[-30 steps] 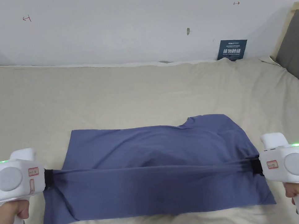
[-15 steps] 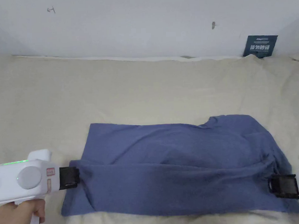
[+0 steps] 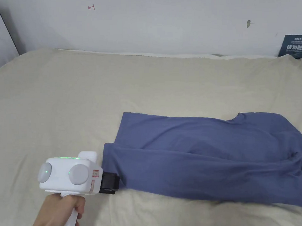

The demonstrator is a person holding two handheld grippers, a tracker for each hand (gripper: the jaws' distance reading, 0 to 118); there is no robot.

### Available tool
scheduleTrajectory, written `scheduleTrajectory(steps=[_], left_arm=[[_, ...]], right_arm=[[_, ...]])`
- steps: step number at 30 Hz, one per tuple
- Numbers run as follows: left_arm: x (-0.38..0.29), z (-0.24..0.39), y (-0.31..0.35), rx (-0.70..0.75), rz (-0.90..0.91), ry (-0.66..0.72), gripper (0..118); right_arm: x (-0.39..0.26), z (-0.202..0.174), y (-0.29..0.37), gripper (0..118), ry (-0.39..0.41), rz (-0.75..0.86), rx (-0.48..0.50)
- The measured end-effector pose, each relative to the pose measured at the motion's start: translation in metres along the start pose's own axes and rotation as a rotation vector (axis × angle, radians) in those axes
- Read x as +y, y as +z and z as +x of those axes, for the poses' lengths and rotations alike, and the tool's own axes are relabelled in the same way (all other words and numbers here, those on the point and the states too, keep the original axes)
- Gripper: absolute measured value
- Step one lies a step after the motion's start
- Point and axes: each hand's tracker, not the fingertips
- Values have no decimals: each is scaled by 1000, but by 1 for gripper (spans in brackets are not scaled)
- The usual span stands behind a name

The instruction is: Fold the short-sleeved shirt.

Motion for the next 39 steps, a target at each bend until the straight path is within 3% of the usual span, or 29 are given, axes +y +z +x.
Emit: scheduleTrajectory(steps=[2,3,4,5,6,7,8,10,11,13,16,19,20,23,25,26,27,28,30,33,39], left_arm=[[6,7,-9,43,35,-4,112],[9,10,-13,35,7,-7,106],[3,0,-16,48,1,-2,84],[4,-5,-12,60,-2,-1,15],[6,-7,-11,25,12,12,3],[2,-1,4,6,45,34,3],[3,4,10,7,51,43,3],[2,7,13,10,28,-1,3],[4,7,15,26,59,7,3],[9,-6,-1,23,65,17,3],[10,-7,-6,22,57,16,3],[17,-12,-11,20,53,16,3],[14,-7,-7,17,51,23,3],[18,-9,-10,-15,34,40,3],[13,-5,-2,-20,32,47,3],[12,-4,-2,-22,33,47,3],[12,-3,-3,-21,32,46,3],[8,-5,-2,-22,32,46,3],[5,-5,0,-23,36,51,3],[10,-11,0,-24,32,45,3],[4,2,27,8,75,42,3]], right_arm=[[3,1,-5,0,2,-10,-12],[3,3,-5,0,6,-10,-12],[4,2,-5,0,3,-9,-25],[4,-1,-3,0,3,-6,-33],[5,0,-3,0,5,-4,-33],[6,1,-3,1,10,1,-22],[9,4,-6,20,10,4,-12],[14,7,-11,106,-4,15,-4],[15,9,-15,116,-15,6,-3],[15,6,-21,115,-39,4,46],[20,5,-37,116,-14,-49,-16],[20,-15,-24,115,-14,-59,-18],[21,-13,-29,109,-32,-51,-13],[27,-6,-41,82,-91,3,44],[30,-1,-44,77,-93,4,61],[31,0,-46,62,-83,1,59],[32,1,-48,30,-65,0,48],[32,0,-48,10,-35,15,7],[29,-4,-43,10,-43,21,23],[25,-9,-37,10,17,28,16],[15,-12,-12,10,15,36,29]])
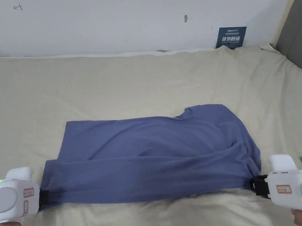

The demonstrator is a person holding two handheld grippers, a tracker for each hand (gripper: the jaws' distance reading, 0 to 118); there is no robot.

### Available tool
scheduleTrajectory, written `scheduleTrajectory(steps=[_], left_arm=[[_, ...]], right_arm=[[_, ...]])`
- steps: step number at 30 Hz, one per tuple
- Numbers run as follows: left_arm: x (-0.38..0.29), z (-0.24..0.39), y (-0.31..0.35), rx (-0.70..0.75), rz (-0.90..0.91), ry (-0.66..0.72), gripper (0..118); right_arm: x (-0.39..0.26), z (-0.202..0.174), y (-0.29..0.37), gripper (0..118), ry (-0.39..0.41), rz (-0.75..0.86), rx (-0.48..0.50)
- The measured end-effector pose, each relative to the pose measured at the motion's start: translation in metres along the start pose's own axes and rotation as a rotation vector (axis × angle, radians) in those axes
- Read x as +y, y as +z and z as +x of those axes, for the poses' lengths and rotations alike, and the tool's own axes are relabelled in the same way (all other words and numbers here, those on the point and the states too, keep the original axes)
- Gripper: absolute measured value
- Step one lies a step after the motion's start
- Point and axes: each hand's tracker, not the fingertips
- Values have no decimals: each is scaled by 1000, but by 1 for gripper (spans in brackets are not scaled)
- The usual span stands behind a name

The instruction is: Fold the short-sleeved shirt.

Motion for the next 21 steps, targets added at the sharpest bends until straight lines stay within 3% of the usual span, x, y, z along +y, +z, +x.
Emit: scheduleTrajectory(steps=[4,13,19,20,21], left_arm=[[-17,-15,17,-18,6,-7,3],[-100,-34,63,-21,-9,-8,3],[-126,-43,60,-68,-14,49,6],[-128,-44,61,-104,13,58,35],[-124,-48,56,-100,24,56,87]], right_arm=[[-18,9,19,10,-36,2,24],[-97,10,63,10,-36,-42,76],[-128,16,62,10,-74,-65,78],[-128,16,62,18,-96,-57,78],[-127,16,64,43,-118,-54,49]])
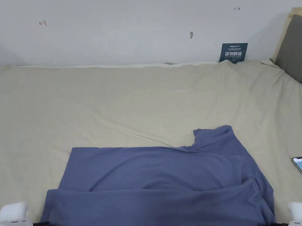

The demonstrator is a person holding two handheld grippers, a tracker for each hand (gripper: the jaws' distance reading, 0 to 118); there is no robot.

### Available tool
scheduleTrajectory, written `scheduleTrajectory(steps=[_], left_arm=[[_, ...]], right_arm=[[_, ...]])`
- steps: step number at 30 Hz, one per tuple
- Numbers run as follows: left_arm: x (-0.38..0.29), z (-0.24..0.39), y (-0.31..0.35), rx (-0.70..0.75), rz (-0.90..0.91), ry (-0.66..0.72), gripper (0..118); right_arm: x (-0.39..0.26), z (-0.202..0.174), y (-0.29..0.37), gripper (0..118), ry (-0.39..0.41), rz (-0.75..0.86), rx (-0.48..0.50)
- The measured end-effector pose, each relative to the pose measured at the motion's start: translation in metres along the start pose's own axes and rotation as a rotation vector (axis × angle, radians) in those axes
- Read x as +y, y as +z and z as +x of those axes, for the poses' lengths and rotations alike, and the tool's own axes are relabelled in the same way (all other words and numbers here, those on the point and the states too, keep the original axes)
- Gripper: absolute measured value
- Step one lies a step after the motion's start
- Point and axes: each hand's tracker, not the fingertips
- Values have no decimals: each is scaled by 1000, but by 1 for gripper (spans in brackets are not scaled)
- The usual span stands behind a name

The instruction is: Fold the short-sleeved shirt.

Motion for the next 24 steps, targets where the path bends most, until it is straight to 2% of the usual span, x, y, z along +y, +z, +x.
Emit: scheduleTrajectory(steps=[1,2,4,7,8,9,10,11,12,13,14,15,16,18,19,20,21,22,24], left_arm=[[-2,-2,-3,21,-31,-3,118],[-6,-14,18,25,-66,-6,108],[-1,-11,12,50,-59,-19,116],[15,-12,18,74,-26,-30,115],[26,-10,8,84,1,-17,111],[38,-7,8,64,43,7,104],[50,-2,8,12,62,11,79],[64,5,6,-26,85,11,3],[87,11,1,-18,87,-19,0],[100,22,-5,-19,77,-22,0],[123,34,-11,1,181,-38,0],[136,39,-17,38,127,-70,0],[151,53,-40,10,124,-60,0],[186,66,-71,21,117,-62,18],[198,69,-84,30,120,-49,18],[208,60,-98,83,93,-58,87],[218,62,-120,122,18,-77,118],[231,64,-128,96,25,-106,111],[246,55,-176,159,-22,-134,109]], right_arm=[[2,-1,4,85,-14,1,-31],[2,1,5,118,0,-5,-34],[2,7,15,115,-6,52,-14],[24,11,29,114,-32,17,-13],[32,11,29,107,-43,57,-16],[36,7,34,91,-49,74,-19],[46,6,32,53,-45,77,-15],[56,3,31,0,-46,106,-29],[65,0,27,0,-32,116,-41],[70,-2,21,0,-74,141,-27],[83,0,16,0,-24,134,-84],[93,1,10,0,-31,126,-73],[103,3,5,0,-35,128,-54],[120,-14,-5,0,-33,126,-63],[127,-14,-11,0,-27,121,-72],[133,-13,-20,0,-35,113,-85],[139,-11,-30,0,-36,105,-92],[145,-10,-38,0,-29,93,-96],[155,-6,-52,0,-13,75,-111]])
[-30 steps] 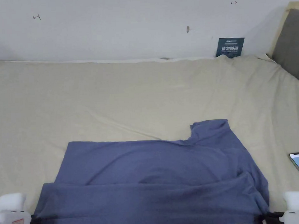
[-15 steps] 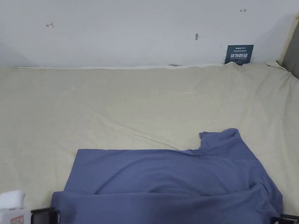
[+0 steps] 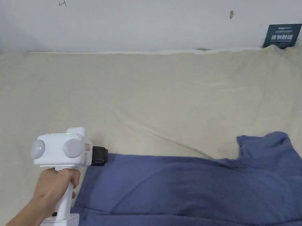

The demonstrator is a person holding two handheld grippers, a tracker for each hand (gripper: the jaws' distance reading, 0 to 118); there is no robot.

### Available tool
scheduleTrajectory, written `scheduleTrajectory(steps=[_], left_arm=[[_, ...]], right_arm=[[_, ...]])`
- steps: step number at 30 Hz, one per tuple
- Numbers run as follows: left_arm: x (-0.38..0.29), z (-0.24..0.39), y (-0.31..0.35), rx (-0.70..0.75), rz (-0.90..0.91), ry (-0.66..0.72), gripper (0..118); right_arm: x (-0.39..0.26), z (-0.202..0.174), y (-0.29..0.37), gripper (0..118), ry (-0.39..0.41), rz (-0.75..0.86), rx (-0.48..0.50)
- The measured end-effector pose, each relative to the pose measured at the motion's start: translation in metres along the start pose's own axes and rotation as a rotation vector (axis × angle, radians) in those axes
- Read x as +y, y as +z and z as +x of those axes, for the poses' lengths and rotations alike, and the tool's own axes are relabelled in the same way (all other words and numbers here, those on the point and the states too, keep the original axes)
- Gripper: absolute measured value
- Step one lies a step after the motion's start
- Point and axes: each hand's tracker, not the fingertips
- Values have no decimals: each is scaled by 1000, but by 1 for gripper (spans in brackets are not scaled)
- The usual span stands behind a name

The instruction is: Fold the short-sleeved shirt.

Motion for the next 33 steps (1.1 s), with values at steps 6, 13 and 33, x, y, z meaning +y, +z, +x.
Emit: scheduleTrajectory(steps=[6,13,33], left_arm=[[-16,16,3,-82,12,-22,72],[-11,22,24,-116,61,-37,0],[-14,5,49,-130,89,18,0]], right_arm=[[35,-2,-40,0,19,-37,-36],[95,-21,-87,116,64,-60,-7],[91,-5,-45,4,139,9,76]])
